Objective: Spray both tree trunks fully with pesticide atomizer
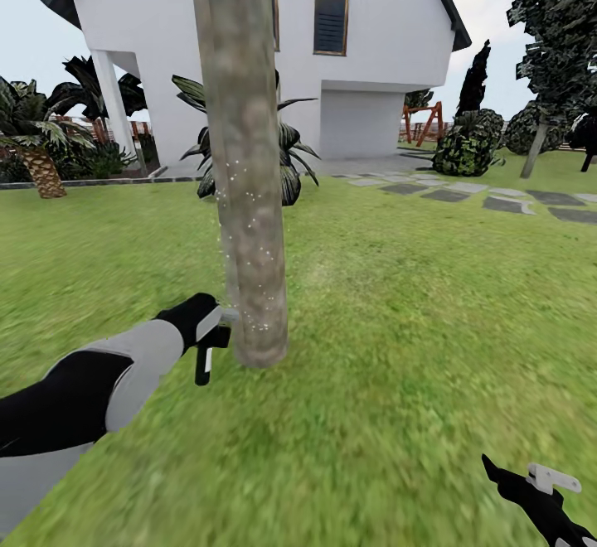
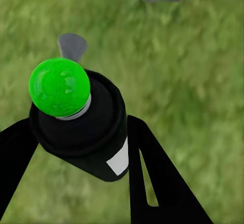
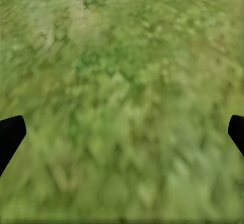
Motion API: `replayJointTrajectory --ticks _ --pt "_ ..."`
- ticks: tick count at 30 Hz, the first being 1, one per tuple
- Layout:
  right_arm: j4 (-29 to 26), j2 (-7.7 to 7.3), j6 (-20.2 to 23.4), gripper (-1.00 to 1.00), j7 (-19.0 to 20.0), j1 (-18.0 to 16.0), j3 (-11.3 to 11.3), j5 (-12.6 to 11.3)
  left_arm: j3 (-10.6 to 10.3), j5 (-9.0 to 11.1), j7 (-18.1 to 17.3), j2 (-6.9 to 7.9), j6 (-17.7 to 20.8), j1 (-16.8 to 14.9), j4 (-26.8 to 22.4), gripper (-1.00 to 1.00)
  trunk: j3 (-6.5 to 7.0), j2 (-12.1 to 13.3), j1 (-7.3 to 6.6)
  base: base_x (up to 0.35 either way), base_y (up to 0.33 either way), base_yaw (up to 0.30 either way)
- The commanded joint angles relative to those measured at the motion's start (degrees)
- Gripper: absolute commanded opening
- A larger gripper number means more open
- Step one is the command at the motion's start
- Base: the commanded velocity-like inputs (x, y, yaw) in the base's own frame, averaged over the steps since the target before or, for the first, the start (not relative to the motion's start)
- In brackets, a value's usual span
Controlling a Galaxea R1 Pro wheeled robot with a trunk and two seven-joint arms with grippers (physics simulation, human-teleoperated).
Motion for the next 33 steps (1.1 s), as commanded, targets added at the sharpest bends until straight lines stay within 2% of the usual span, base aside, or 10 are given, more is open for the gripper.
replayJointTrajectory --ticks 1,3,5,7,11,16,21,33 --pt "0.1 -0.01 -0.1 1.00 0.5 0.0 -0.4 -0.2 -0.4 0.5 0.3 0.00 -0.2 0.5 -0.1 -1.00 -0.05 0.0 -0.02 0.000 0.000 0.000" --pt "0.1 -0.01 -0.1 1.00 0.5 0.0 -0.4 -0.2 -0.4 0.6 0.2 -0.02 -1.2 3.2 -0.1 -1.00 -0.05 0.0 -0.02 0.000 0.000 0.014" --pt "0.0 -0.01 -0.1 1.00 0.5 0.0 -0.4 -0.2 -0.4 0.7 0.2 -0.40 -3.2 4.0 -0.1 -1.00 -0.05 0.0 -0.02 0.000 -0.038 0.159" --pt "0.0 -0.01 -0.1 1.00 0.5 0.0 -0.4 -0.2 -0.4 1.0 0.2 -1.06 -7.2 5.3 -0.1 -1.00 -0.05 0.0 -0.02 0.000 -0.221 0.244" --pt "0.0 -0.01 -0.1 1.00 0.5 0.0 -0.4 -0.2 -0.2 1.3 0.2 -1.13 -10.8 8.7 -0.1 -1.00 -0.05 0.0 -0.02 0.000 -0.296 0.271" --pt "0.0 0.00 -0.1 1.00 0.5 0.0 -0.4 -0.2 -0.2 1.3 0.2 -1.20 -16.0 10.6 -0.1 -1.00 -0.05 0.0 -0.02 0.000 -0.308 0.193" --pt "0.0 0.00 -0.1 1.00 0.5 0.0 -0.4 -0.2 -0.2 1.3 0.2 -1.29 -16.6 11.5 0.0 -1.00 -0.05 0.0 -0.02 0.000 -0.311 0.083" --pt "0.1 0.06 -0.1 1.00 0.5 0.0 -0.4 -0.2 -0.2 1.3 0.2 -1.95 -16.6 12.0 0.0 -1.00 -0.05 0.0 -0.02 0.000 -0.325 0.241"
